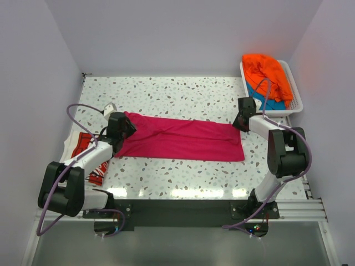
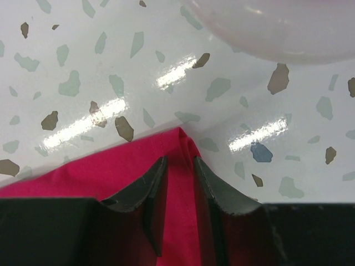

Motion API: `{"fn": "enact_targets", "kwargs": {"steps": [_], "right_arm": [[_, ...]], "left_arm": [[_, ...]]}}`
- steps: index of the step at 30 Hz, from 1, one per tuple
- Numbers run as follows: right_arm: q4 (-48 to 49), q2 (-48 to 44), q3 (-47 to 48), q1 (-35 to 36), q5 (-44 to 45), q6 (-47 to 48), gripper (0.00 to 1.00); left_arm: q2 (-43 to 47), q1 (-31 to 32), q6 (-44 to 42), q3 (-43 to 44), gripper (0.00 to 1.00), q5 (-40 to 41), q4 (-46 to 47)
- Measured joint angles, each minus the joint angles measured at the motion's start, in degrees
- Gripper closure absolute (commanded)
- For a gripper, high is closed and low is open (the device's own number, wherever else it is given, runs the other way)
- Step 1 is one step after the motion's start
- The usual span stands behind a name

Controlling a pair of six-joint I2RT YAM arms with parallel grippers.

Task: Fold and stack the t-shirts
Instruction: Fold the tshirt

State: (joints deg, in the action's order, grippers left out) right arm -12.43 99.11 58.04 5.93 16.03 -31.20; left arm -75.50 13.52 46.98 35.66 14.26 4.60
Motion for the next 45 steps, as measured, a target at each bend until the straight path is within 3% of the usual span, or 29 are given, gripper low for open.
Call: {"fn": "enact_targets", "kwargs": {"steps": [21, 23, 25, 29, 35, 45], "right_arm": [[0.0, 1.0, 1.0, -0.8, 0.0, 0.2, 0.85], [-0.1, 1.0, 1.0, -0.8, 0.0, 0.2, 0.80], [-0.1, 1.0, 1.0, -0.9, -0.1, 0.2, 0.69], [0.1, 1.0, 0.9, -0.9, -0.2, 0.4, 0.64], [0.2, 1.0, 0.6, -0.9, -0.4, 0.4, 0.76], [0.0, 2.8, 1.2, -1.1, -0.6, 0.4, 0.79]], "left_arm": [[0.0, -1.4, 0.6, -1.8, 0.65, -0.7, 0.5], [0.0, -1.6, 0.6, -1.8, 0.65, -0.8, 0.5], [0.0, -1.8, 0.6, -2.1, 0.65, -1.0, 0.7], [0.0, -2.0, 0.7, -2.8, 0.65, -1.4, 0.7], [0.0, -2.3, 0.9, -2.8, 0.65, -2.1, 1.0], [-0.4, -3.7, 1.6, -3.6, 0.65, -2.9, 2.0]]}}
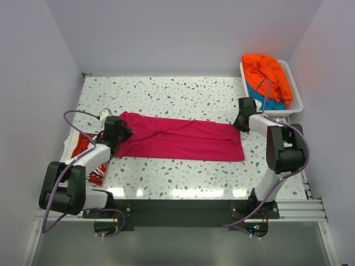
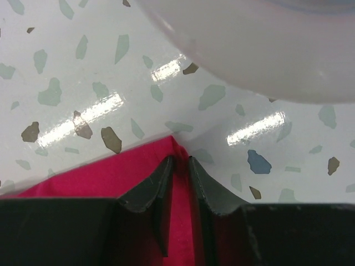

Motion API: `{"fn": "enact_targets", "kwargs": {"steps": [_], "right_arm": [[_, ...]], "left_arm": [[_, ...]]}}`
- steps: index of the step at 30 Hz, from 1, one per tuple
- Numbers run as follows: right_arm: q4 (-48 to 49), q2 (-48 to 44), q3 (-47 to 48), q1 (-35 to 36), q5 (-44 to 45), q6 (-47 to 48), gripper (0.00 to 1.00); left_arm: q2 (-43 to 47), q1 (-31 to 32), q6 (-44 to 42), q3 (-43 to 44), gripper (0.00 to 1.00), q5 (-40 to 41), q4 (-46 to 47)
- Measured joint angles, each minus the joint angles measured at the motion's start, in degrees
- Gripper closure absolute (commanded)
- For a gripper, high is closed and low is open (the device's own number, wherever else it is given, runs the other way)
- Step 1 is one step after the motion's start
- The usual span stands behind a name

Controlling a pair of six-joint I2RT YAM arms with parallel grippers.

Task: Fold and stack the t-shirts
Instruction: Fold the tshirt

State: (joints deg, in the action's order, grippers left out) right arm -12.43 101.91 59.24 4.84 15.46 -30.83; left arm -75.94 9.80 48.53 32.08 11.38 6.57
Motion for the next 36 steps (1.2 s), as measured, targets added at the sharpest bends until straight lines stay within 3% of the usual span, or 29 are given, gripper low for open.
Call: {"fn": "enact_targets", "kwargs": {"steps": [15, 32, 36], "right_arm": [[-0.9, 0.5, 1.4, -0.1, -0.5, 0.0, 1.00], [-4.7, 1.3, 7.5, -3.3, -3.7, -0.2, 0.99], [-5.8, 3.0, 9.5, -3.8, -4.6, -0.2, 0.86]], "left_arm": [[-0.6, -2.4, 0.4, -2.1, 0.66, -1.9, 1.7], [-3.8, -4.8, 0.4, -3.0, 0.66, -3.2, 2.1], [-3.8, -4.9, 0.4, -3.0, 0.66, -3.6, 2.4]]}}
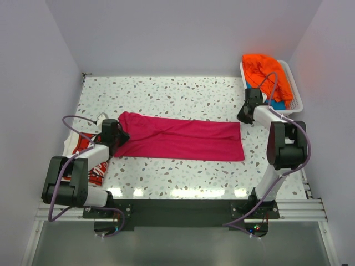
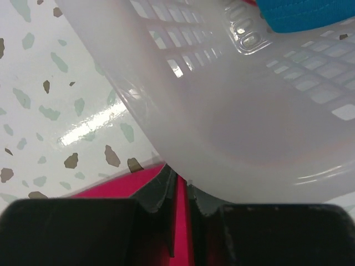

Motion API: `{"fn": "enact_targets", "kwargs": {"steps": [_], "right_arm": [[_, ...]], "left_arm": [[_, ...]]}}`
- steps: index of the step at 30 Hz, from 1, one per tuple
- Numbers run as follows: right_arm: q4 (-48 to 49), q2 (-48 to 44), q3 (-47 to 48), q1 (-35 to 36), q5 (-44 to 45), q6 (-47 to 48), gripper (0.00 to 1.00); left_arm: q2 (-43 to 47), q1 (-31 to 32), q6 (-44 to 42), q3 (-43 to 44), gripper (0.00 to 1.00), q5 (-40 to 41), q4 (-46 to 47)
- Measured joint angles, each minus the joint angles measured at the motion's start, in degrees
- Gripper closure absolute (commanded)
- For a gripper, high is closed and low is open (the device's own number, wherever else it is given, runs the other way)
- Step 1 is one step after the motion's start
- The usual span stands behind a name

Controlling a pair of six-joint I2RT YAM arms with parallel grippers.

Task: Fold and stack the t-shirts
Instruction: Fold the tshirt

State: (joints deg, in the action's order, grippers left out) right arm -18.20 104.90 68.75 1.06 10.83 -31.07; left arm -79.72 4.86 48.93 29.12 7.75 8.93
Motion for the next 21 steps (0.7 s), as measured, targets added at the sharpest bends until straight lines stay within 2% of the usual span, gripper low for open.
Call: {"fn": "enact_targets", "kwargs": {"steps": [1, 4, 9, 12, 13, 17, 21], "right_arm": [[-0.2, 0.2, 0.3, 0.0, -0.1, 0.0, 0.72], [-1.0, 0.4, 0.5, 0.0, -0.1, -0.1, 0.52], [-2.5, -0.9, 0.3, 0.0, -0.3, 0.3, 0.51], [-2.4, -5.6, -2.1, 1.0, -0.7, 0.4, 0.52], [-2.3, -7.0, -2.8, 1.6, -0.7, 0.4, 0.52], [-1.4, -12.3, -6.8, 7.0, -0.5, 0.4, 0.52], [-0.8, -12.0, -9.2, 12.2, -0.1, 0.3, 0.54]], "left_arm": [[0.0, 0.0, 0.0, 0.0, 0.66, -0.1, 0.1], [0.0, 0.0, 0.0, 0.0, 0.66, -0.3, 0.2], [0.3, 0.0, 0.0, 0.0, 0.64, -1.3, 0.9], [1.5, 0.0, 0.0, -0.1, 0.62, -1.8, 1.1], [2.0, 0.0, 0.0, -0.2, 0.58, -1.9, 1.2], [2.8, 0.1, 0.2, -0.3, 0.56, -1.8, 1.4], [2.6, 0.9, 1.0, -0.4, 0.57, -1.2, 1.4]]}}
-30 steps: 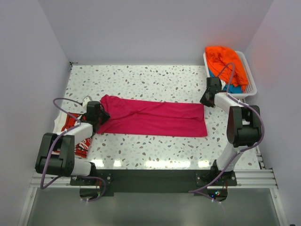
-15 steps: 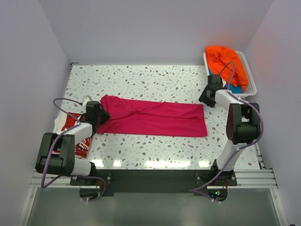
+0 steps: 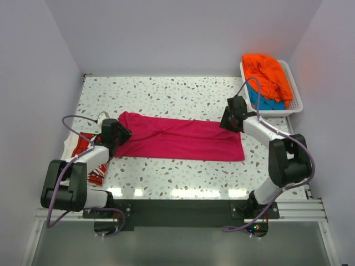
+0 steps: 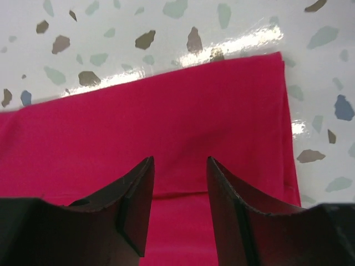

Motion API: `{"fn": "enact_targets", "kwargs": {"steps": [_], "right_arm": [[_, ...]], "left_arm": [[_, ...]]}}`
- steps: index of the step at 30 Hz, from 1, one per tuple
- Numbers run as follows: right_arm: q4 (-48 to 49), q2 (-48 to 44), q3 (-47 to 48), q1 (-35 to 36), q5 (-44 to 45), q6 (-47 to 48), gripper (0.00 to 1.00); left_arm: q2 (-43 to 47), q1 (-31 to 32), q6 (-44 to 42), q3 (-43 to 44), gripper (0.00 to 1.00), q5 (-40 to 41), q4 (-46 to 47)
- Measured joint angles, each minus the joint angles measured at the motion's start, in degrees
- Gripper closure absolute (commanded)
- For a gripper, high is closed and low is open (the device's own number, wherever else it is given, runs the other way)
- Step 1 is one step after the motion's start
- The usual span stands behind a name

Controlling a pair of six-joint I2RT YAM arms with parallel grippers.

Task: Fold and stack the t-shirts
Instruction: Fold the tshirt

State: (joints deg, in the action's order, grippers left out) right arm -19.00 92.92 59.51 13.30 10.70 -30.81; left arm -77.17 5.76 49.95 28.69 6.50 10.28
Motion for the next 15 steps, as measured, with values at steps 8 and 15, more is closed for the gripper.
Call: {"fn": "enact_targets", "kwargs": {"steps": [8, 15], "right_arm": [[2.0, 4.5, -3.6, 0.5, -0.8, -1.3, 0.57], [3.9, 4.9, -4.5, 0.0, -1.5, -2.8, 0.57]], "left_arm": [[-5.7, 2.5, 1.0, 1.2, 0.62, 1.5, -0.1], [-12.5, 3.0, 2.0, 6.9, 0.64, 2.7, 0.9]]}}
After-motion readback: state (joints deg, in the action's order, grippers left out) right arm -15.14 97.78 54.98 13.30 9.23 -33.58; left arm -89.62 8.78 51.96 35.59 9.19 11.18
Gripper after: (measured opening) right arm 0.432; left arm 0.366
